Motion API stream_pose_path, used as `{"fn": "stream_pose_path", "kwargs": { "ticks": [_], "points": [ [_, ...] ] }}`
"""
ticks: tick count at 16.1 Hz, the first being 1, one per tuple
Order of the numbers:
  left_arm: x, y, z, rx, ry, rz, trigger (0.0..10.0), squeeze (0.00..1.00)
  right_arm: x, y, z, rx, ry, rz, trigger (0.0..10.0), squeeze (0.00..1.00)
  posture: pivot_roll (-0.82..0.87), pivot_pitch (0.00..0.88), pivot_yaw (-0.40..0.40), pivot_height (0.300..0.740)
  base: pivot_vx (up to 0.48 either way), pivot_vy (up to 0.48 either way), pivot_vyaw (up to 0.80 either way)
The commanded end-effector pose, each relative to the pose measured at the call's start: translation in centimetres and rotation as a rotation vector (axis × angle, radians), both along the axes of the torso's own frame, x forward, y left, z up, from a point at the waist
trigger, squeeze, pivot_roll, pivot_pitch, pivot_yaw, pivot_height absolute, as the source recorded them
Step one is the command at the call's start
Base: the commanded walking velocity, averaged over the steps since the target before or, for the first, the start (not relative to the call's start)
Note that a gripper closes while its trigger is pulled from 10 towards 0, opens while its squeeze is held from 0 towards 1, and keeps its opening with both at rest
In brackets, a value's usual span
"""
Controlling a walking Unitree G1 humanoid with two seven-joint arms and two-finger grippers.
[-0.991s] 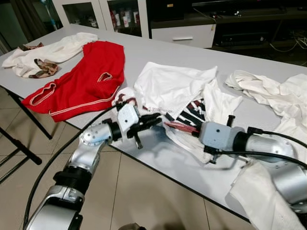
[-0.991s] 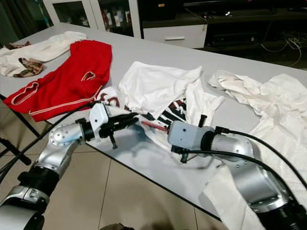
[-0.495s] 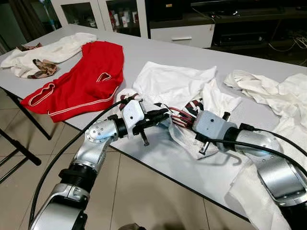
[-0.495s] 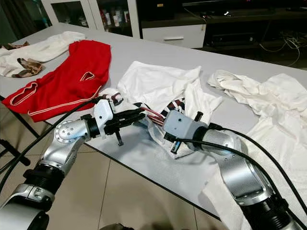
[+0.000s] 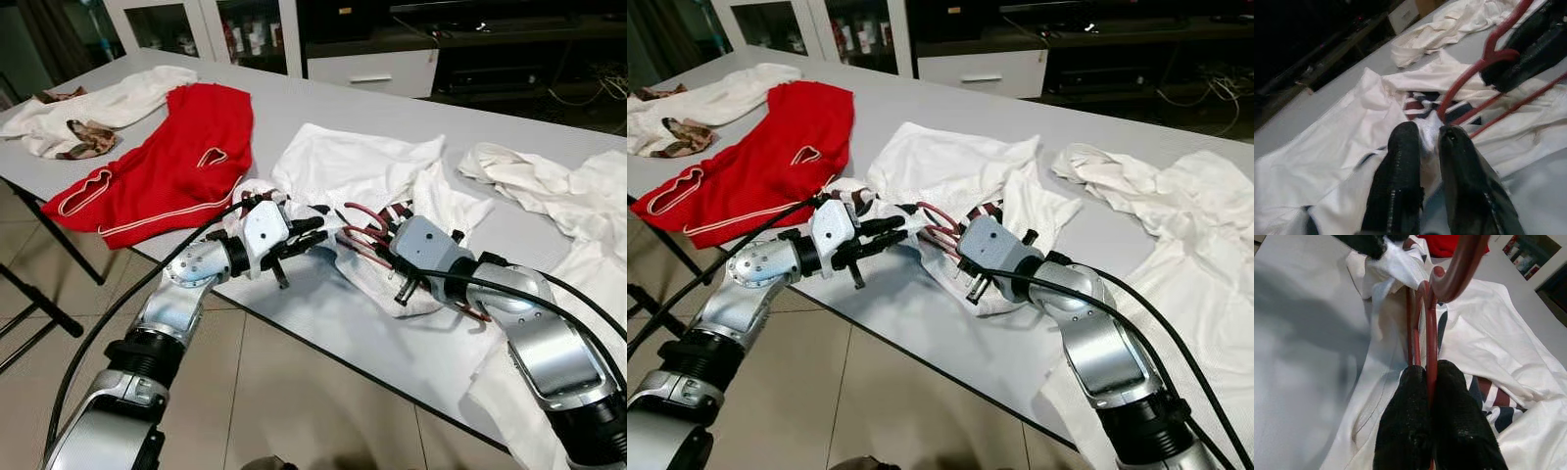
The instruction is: Hang hanger
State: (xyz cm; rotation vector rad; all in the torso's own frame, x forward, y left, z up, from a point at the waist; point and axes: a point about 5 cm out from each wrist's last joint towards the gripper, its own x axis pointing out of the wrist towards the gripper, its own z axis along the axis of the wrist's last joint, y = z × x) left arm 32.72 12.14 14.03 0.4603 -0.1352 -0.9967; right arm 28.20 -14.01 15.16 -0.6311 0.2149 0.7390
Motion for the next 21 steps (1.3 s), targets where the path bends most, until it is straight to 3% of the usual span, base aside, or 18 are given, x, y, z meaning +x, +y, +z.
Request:
{"fn": "stream_pose_path", "kwargs": {
  "ticks": [1, 2, 6, 10, 13, 17, 21],
  "points": [
    [0.4, 0.3, 1.7, 0.004, -0.108, 0.037, 10.0, 0.07, 0.1, -0.2, -0.2, 0.028, 0.009, -0.016, 10.0, 0.00, -0.12, 0.000, 0.104, 0.736, 0.000, 0.000, 0.00],
    [0.5, 0.5, 2.5, -0.028, -0.151, 0.056, 10.0, 0.00, 0.1, -0.1, -0.5, 0.040, 0.014, -0.019, 10.0, 0.00, -0.12, 0.000, 0.101, 0.736, 0.000, 0.000, 0.00],
    [0.5, 2.1, 5.9, -0.107, -0.311, 0.142, 10.0, 0.00, 0.1, 0.4, -1.1, 0.087, 0.016, -0.019, 10.0, 0.00, -0.11, 0.000, 0.096, 0.736, 0.000, 0.000, 0.00],
    [0.4, 5.4, 6.4, -0.100, -0.297, 0.241, 10.0, 0.00, 0.6, 0.8, -0.8, 0.184, -0.003, -0.047, 10.0, 0.00, -0.11, 0.000, 0.099, 0.736, 0.000, 0.000, 0.00],
    [0.2, 7.0, 6.7, -0.184, -0.287, 0.336, 10.0, 0.00, 0.9, 0.9, 2.2, 0.351, -0.121, -0.025, 10.0, 0.00, -0.11, 0.000, 0.097, 0.736, 0.000, 0.000, 0.00],
    [0.4, 6.8, 7.8, -0.220, -0.337, 0.357, 10.0, 0.00, 1.2, 1.3, 4.0, 0.469, -0.179, -0.009, 10.0, 0.00, -0.10, 0.000, 0.095, 0.736, 0.000, 0.000, 0.00],
    [0.4, 7.0, 8.5, -0.225, -0.375, 0.375, 10.0, 0.00, 2.3, 0.4, 5.9, 0.529, -0.218, -0.028, 10.0, 0.00, -0.10, 0.000, 0.099, 0.736, 0.000, 0.000, 0.00]
  ]
}}
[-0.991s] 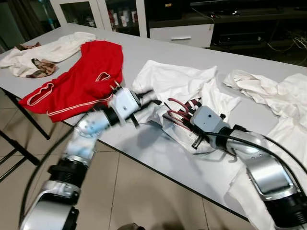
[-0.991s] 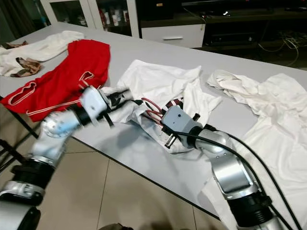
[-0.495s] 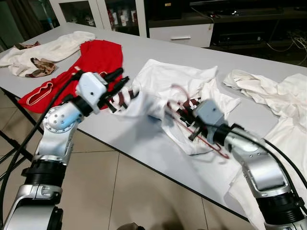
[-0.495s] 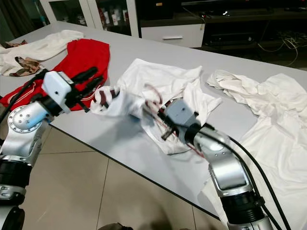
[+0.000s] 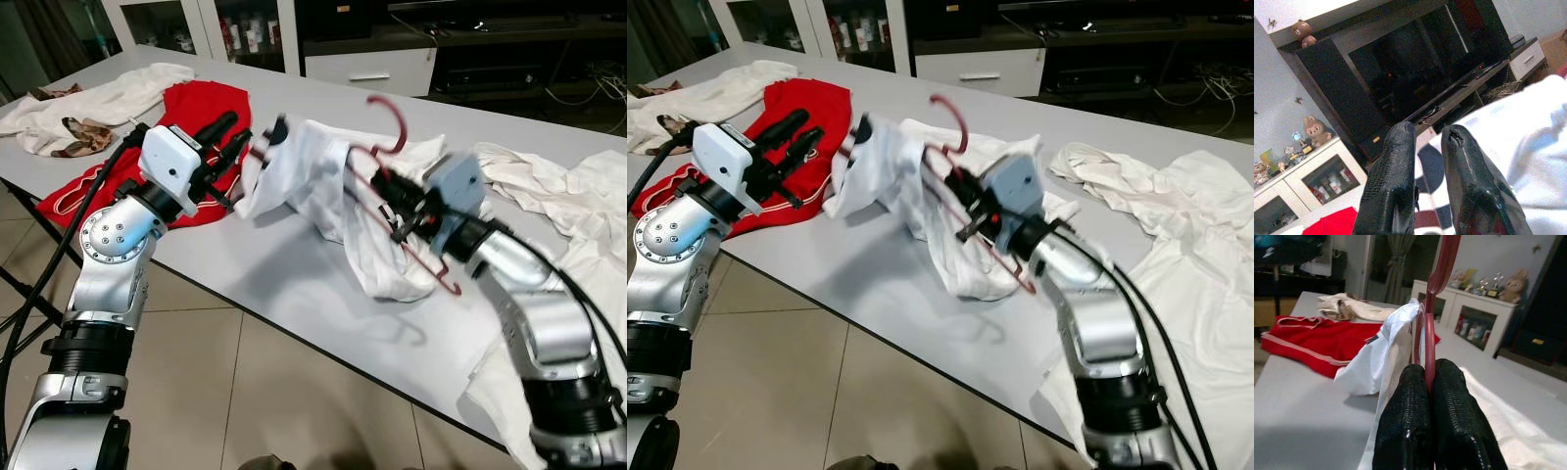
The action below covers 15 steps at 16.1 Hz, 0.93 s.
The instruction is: Hang hanger
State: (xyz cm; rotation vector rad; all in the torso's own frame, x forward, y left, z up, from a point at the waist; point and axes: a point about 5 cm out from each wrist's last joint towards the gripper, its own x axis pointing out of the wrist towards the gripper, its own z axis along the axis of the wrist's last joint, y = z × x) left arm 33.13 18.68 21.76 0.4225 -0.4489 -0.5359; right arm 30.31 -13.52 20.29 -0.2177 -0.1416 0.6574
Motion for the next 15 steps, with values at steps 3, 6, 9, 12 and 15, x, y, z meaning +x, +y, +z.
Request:
{"fn": "stream_pose_path", "kwargs": {
  "ticks": [3, 6, 9, 12, 15],
  "points": [
    [0.1, 0.4, 0.2, 0.037, -0.016, 0.032, 10.0, 0.00, 0.8, -0.6, 2.6, 0.073, -0.052, 0.003, 10.0, 0.00, -0.10, 0.000, 0.095, 0.736, 0.000, 0.000, 0.00],
    [0.2, 0.4, -0.7, 0.057, -0.007, 0.051, 10.0, 1.00, -0.1, -0.1, 3.2, 0.016, -0.087, 0.121, 10.0, 0.00, -0.09, 0.000, 0.087, 0.736, 0.000, 0.000, 0.00],
    [0.0, -0.6, -2.1, 0.187, 0.016, -0.019, 10.0, 1.00, -0.5, -0.2, 3.1, -0.037, -0.085, 0.166, 10.0, 0.00, -0.09, 0.000, 0.082, 0.736, 0.000, 0.000, 0.00],
    [0.7, -1.3, -4.6, 0.159, 0.131, 0.015, 10.0, 0.00, -0.5, -0.4, 4.3, 0.013, -0.100, 0.187, 10.0, 0.00, -0.09, 0.000, 0.082, 0.736, 0.000, 0.000, 0.00],
    [1.6, -1.9, -5.4, 0.173, 0.124, 0.101, 10.0, 0.00, -1.4, 0.1, 4.6, 0.023, -0.109, 0.263, 10.0, 0.00, -0.09, 0.000, 0.082, 0.736, 0.000, 0.000, 0.00]
  ]
}}
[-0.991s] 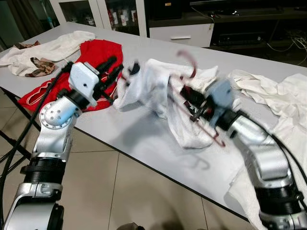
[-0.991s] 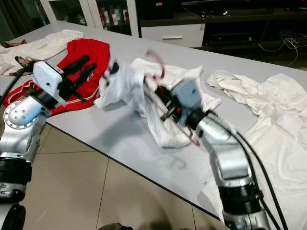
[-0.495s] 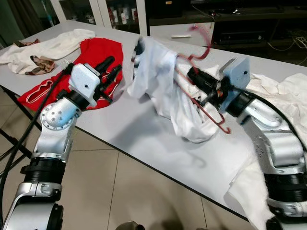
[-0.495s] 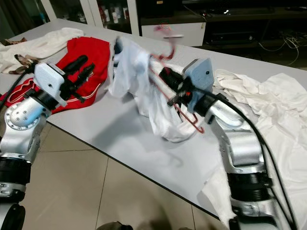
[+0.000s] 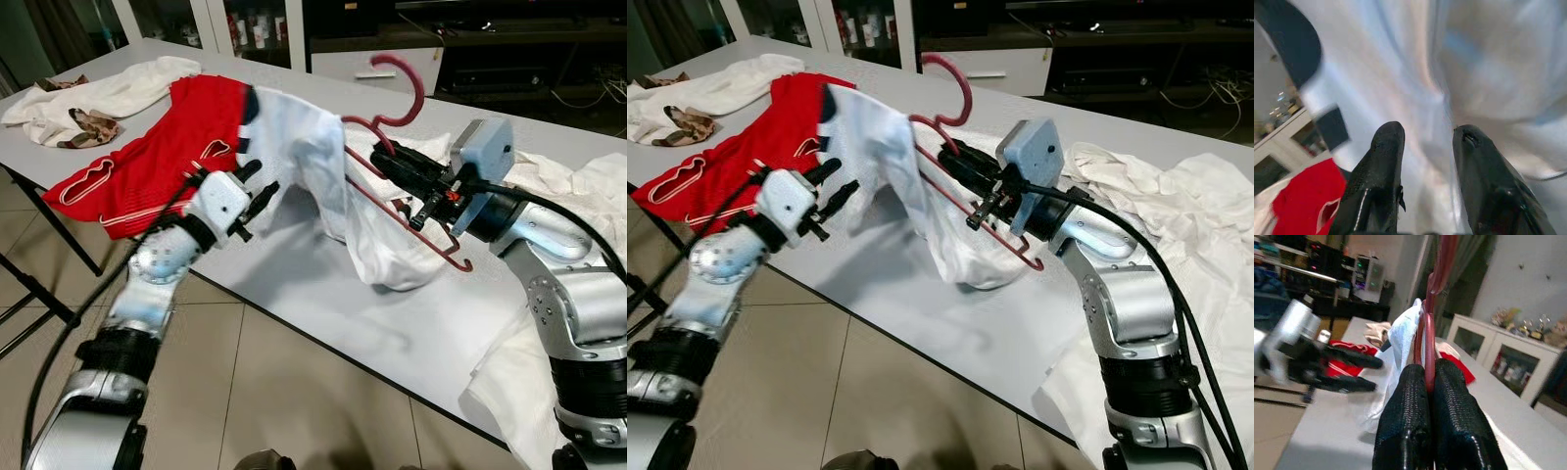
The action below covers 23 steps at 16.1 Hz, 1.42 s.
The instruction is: Hang hanger
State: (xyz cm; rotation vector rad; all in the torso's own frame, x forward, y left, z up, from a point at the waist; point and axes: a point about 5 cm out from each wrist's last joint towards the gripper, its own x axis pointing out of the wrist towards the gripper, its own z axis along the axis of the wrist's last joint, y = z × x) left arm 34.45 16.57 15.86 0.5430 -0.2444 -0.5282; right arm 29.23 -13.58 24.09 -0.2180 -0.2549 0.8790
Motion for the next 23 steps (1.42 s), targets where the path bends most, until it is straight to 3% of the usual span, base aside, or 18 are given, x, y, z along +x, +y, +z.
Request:
{"fn": "stream_pose_path", "kwargs": {
  "ticks": [1, 4, 5, 7, 8, 12, 13, 14, 15, 23],
  "points": [
    [0.5, 0.2, 0.5, 0.021, -0.034, 0.037, 10.0, 0.00, -0.5, 0.3, 0.7, 0.011, -0.023, 0.039, 10.0, 0.00, -0.09, 0.000, 0.082, 0.736, 0.000, 0.000, 0.00],
    [0.9, 0.7, 1.6, 0.028, -0.129, 0.096, 10.0, 0.00, -1.1, 0.7, 0.6, 0.016, -0.015, 0.079, 10.0, 0.00, -0.09, 0.000, 0.084, 0.736, 0.000, 0.000, 0.00],
    [1.0, 0.8, 1.8, 0.009, -0.132, 0.097, 10.0, 1.00, -1.2, 0.8, 0.5, 0.014, -0.012, 0.082, 10.0, 0.00, -0.09, 0.000, 0.085, 0.736, 0.000, 0.000, 0.00],
    [1.3, 0.5, 1.2, 0.028, -0.093, 0.087, 10.0, 1.00, -1.4, 1.0, 0.4, 0.014, -0.005, 0.091, 10.0, 0.00, -0.09, 0.000, 0.086, 0.736, 0.000, 0.000, 0.00],
    [1.4, 0.3, 0.6, 0.046, -0.054, 0.079, 10.0, 0.00, -1.5, 1.2, 0.4, 0.016, -0.005, 0.099, 10.0, 0.00, -0.10, 0.000, 0.088, 0.736, 0.000, 0.000, 0.00],
    [1.5, -0.4, -0.6, 0.097, 0.013, 0.049, 10.0, 0.00, -1.8, 1.5, 0.5, 0.019, -0.007, 0.113, 10.0, 0.00, -0.10, 0.000, 0.088, 0.736, 0.000, 0.000, 0.00],
    [1.4, -0.6, -0.6, 0.101, 0.015, 0.036, 5.2, 0.00, -1.8, 1.5, 0.5, 0.019, -0.008, 0.114, 10.0, 0.00, -0.10, 0.000, 0.088, 0.736, 0.000, 0.000, 0.00],
    [1.5, -0.6, -0.6, 0.098, 0.014, 0.029, 1.1, 0.00, -1.8, 1.6, 0.5, 0.019, -0.008, 0.115, 10.0, 0.00, -0.10, 0.000, 0.089, 0.736, 0.000, 0.000, 0.00],
    [1.4, -0.8, -0.5, 0.097, 0.014, 0.002, 0.0, 0.00, -1.8, 1.6, 0.6, 0.019, -0.009, 0.115, 10.0, 0.00, -0.09, 0.000, 0.089, 0.736, 0.000, 0.000, 0.00],
    [1.3, -0.5, 0.2, 0.111, -0.032, -0.027, 0.0, 0.00, -2.0, 1.8, 0.6, 0.014, -0.017, 0.121, 10.0, 0.00, -0.09, 0.000, 0.090, 0.736, 0.000, 0.000, 0.00]
  ]
}}
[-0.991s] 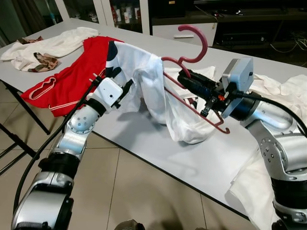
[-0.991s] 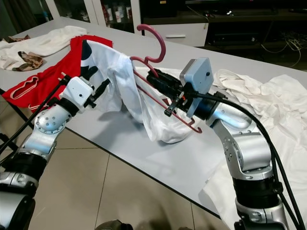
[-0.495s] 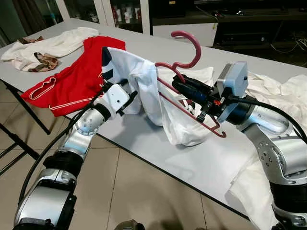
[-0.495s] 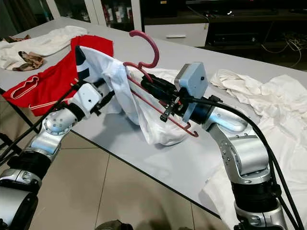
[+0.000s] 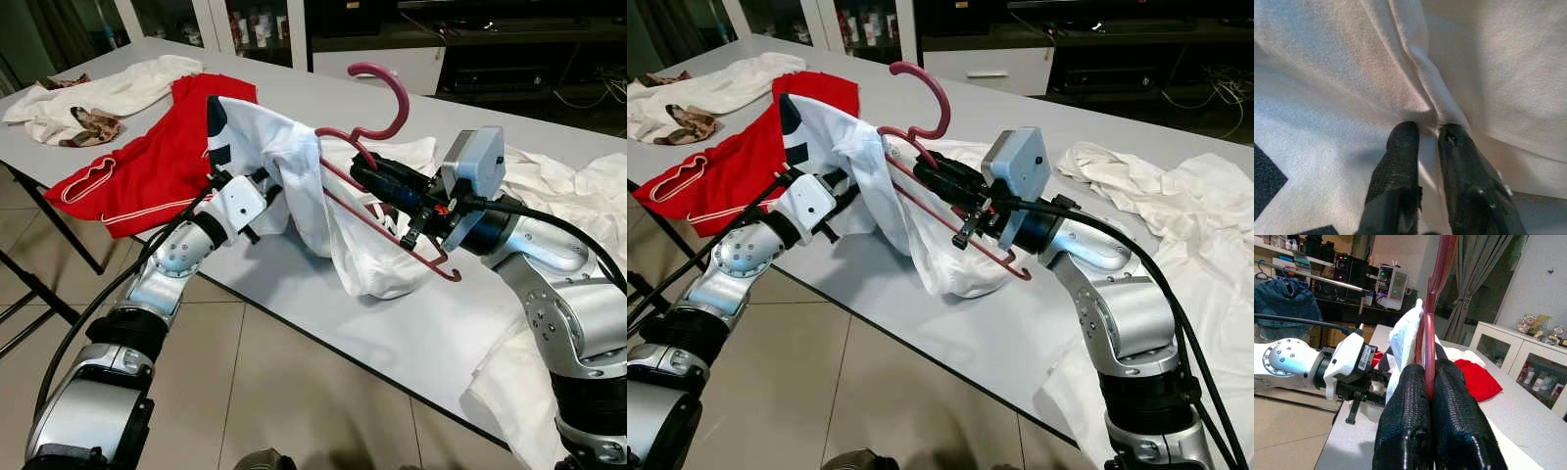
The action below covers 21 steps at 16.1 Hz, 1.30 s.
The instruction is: Hang hanger
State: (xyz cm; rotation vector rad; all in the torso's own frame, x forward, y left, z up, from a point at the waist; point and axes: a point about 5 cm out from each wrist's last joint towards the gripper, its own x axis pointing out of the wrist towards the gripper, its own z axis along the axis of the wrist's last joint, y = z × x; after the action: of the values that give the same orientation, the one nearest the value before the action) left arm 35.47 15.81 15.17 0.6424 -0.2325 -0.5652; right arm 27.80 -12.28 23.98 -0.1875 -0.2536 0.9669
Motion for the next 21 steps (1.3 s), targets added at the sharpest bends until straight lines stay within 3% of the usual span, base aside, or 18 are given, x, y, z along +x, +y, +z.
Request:
{"fn": "stream_pose_path", "kwargs": {
  "ticks": [1, 12, 16, 20, 21],
  "points": [
    [0.3, 0.2, 0.9, 0.006, -0.028, -0.002, 0.0, 0.00, -0.5, 0.5, 0.7, 0.003, -0.037, 0.032, 10.0, 0.00, -0.09, 0.000, 0.090, 0.736, 0.000, 0.000, 0.00],
    [0.0, 1.2, 2.8, -0.025, -0.177, 0.010, 0.0, 0.00, 0.1, -0.2, -0.6, -0.035, -0.005, -0.028, 10.0, 0.00, -0.10, 0.000, 0.089, 0.736, 0.000, 0.000, 0.00],
    [-1.6, 0.5, 2.2, -0.050, -0.172, -0.109, 0.0, 0.00, 1.3, -0.8, -2.8, -0.221, -0.032, -0.140, 10.0, 0.00, -0.08, 0.000, 0.083, 0.736, 0.000, 0.000, 0.00],
    [-2.6, 0.4, 1.9, -0.072, -0.118, -0.174, 0.0, 0.00, 2.1, -1.3, -2.9, -0.255, -0.080, -0.213, 10.0, 0.00, -0.07, 0.000, 0.078, 0.736, 0.000, 0.000, 0.00],
    [-2.8, 0.5, 1.6, -0.075, -0.052, -0.197, 4.4, 0.00, 2.2, -1.2, -3.1, -0.270, -0.093, -0.212, 10.0, 0.00, -0.07, 0.000, 0.078, 0.736, 0.000, 0.000, 0.00]
  ]
}}
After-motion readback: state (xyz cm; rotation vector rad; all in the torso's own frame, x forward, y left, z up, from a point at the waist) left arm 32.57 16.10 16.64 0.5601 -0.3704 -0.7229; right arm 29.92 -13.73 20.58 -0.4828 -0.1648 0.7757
